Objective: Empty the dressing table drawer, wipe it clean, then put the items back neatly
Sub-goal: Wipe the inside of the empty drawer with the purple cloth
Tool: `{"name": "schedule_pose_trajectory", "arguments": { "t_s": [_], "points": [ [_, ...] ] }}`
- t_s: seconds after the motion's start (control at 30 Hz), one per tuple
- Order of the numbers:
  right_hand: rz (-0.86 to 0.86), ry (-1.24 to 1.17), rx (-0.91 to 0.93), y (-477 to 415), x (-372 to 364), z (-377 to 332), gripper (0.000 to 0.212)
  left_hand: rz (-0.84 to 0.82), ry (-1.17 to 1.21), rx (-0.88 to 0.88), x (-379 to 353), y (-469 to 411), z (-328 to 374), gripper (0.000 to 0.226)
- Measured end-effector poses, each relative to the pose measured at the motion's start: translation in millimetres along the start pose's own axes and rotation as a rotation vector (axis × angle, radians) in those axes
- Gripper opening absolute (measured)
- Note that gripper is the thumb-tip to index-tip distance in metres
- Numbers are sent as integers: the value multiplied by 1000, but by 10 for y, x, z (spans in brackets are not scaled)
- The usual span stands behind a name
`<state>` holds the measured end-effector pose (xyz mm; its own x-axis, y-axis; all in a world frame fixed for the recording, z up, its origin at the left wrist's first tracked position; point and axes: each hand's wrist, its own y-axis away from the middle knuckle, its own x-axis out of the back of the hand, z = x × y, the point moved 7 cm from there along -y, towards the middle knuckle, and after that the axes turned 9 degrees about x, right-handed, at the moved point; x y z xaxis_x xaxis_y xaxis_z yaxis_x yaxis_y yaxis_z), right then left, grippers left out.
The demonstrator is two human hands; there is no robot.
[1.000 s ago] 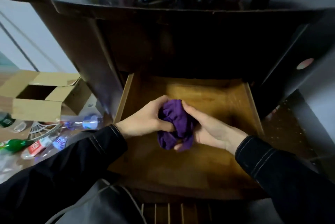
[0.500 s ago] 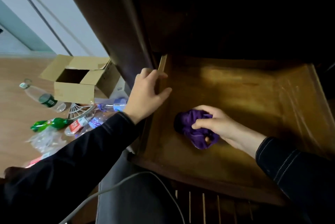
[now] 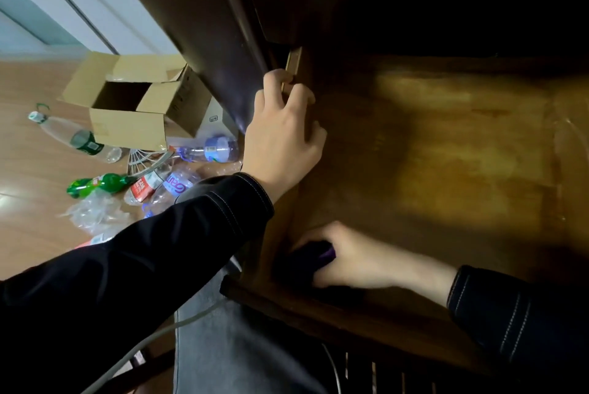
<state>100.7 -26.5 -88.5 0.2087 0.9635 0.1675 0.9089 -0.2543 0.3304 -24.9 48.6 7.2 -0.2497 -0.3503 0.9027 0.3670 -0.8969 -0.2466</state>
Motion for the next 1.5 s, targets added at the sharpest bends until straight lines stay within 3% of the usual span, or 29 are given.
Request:
{"name": "schedule_pose_trajectory", "arguments": {
  "t_s": [0.23,0.37,0.53,0.7,0.87,1.07,1.23,1.4,1.5],
  "points": [
    [29,-172,145,56,-37,-327,46,-1,-47,8,4,-5,3,30],
    [-69,226,36,14,-65,-221,47,-5,-60,16,8,-3,23,29],
    [-23,-166,240,72,-18,-533,45,10,-68,14,3,-1,3,28],
    [-72,162,76,-8,-100,-334,45,12,-94,22,9,-4,16,26],
    [-47,-139,278,92,-24,-615,44,11,-93,22,9,1,9,24],
    [-85,230,138,34,-92,-439,42,13,-100,1,13,5,20,20],
    [-78,-97,309,170,13,-651,46,8,-134,5,13,10,12,21],
    [-79,292,162,44,-105,-430,45,-5,-134,6,8,10,27,21],
    [-115,207,254,154,-30,-541,45,3,-126,8,6,13,14,21]
  ]
}}
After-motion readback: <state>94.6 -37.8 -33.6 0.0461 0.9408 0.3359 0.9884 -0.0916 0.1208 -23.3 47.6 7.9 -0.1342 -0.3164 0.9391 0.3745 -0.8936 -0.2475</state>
